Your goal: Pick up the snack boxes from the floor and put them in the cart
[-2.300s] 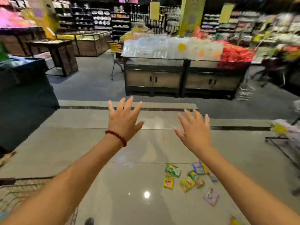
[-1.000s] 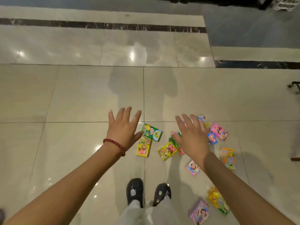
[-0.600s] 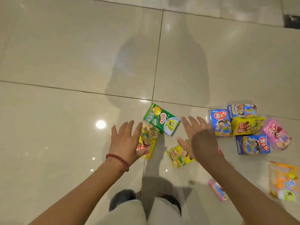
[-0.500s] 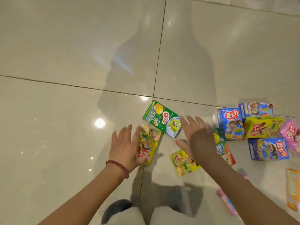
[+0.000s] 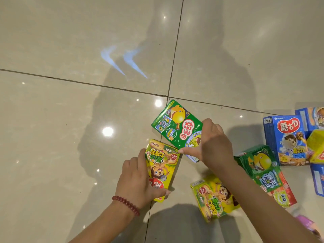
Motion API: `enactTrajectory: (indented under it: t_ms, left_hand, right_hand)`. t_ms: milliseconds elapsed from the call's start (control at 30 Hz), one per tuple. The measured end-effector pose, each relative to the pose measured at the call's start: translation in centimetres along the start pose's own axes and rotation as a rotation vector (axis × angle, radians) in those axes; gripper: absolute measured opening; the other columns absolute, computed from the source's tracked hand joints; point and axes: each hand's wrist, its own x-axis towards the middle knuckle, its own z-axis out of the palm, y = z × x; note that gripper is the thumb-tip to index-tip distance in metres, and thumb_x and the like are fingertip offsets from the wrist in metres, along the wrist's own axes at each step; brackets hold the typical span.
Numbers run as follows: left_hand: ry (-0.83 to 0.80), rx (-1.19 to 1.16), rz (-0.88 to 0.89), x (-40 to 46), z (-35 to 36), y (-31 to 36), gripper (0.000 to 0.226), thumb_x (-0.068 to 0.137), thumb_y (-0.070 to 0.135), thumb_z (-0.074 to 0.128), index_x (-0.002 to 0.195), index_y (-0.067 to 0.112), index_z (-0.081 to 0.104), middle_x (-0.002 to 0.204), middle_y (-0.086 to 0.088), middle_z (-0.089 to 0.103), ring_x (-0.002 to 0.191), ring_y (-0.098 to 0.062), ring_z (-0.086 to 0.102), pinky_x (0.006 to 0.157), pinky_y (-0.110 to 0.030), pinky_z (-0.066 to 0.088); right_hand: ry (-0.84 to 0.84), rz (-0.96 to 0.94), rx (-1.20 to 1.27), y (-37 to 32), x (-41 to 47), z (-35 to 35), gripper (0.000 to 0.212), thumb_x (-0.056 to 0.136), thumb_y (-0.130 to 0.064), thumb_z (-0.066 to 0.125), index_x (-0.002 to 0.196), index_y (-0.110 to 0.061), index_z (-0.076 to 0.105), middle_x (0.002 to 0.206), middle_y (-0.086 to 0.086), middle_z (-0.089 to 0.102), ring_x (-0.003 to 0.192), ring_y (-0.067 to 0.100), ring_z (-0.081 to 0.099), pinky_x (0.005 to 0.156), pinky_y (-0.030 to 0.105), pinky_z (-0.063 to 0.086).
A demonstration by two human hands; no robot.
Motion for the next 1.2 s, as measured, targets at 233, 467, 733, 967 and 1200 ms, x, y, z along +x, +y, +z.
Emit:
enactTrajectory:
  t_ms: [233,467,733,967,1200]
  left_hand:
    - [-0.076,-0.242,0.016,0.0,-0.5,-0.3,0.132,0.052,0.057,0.083,0.138,0.052,-0.018,0.114,0.008,0.043,0.102,-0.015,0.057,0.083,-0.031,0.05]
    - [0.028,-0.427,-0.055,-3.3,-8.4,1.9,0.128,0.043,0.055,0.082,0.14,0.058,-0.002,0.12,0.002,0.056,0.106,-0.016,0.059,0.087,-0.038,0.053]
    - [0.105,-0.59,-0.099,-14.8,-21.8,8.8,0.127,0.053,0.039,0.09,0.141,0.055,-0.001,0.125,0.004,0.057,0.104,-0.012,0.061,0.086,-0.025,0.05]
    - [0.219,-0.745,-0.132,-23.4,-32.0,13.2,0.123,0.05,0.033,0.092,0.131,0.062,0.004,0.11,0.031,0.053,0.092,0.014,0.059,0.073,-0.005,0.045]
    - [0.395,-0.879,-0.137,-30.7,-40.6,15.6,0.118,0.056,0.017,0.09,0.136,0.051,0.011,0.11,0.037,0.047,0.084,0.021,0.058,0.068,-0.001,0.044]
  right_hand:
    - [-0.242,0.142,0.23,1.0,-0.1,-2.4,0.11,0.064,-0.048,0.083,0.15,-0.035,0.017,0.119,0.0,0.056,0.105,0.02,0.053,0.07,0.025,0.034]
    - [-0.216,0.352,0.416,-0.4,-5.4,-10.0,0.104,0.068,-0.045,0.081,0.149,-0.042,0.015,0.136,-0.008,0.054,0.109,0.014,0.06,0.081,0.029,0.049]
    - [-0.185,0.394,0.642,-9.5,-11.0,-27.9,0.091,0.071,-0.018,0.083,0.132,-0.052,0.027,0.096,-0.039,0.052,0.076,-0.025,0.054,0.058,-0.001,0.038]
    - [-0.191,0.284,0.722,-16.5,-12.4,-38.4,0.094,0.071,-0.017,0.084,0.145,-0.039,0.03,0.102,-0.026,0.064,0.084,-0.012,0.062,0.061,0.009,0.05]
    - [-0.136,0.266,0.87,-22.4,-14.8,-47.0,0.093,0.072,-0.01,0.082,0.143,-0.041,0.031,0.105,-0.033,0.061,0.089,-0.012,0.063,0.068,0.014,0.053]
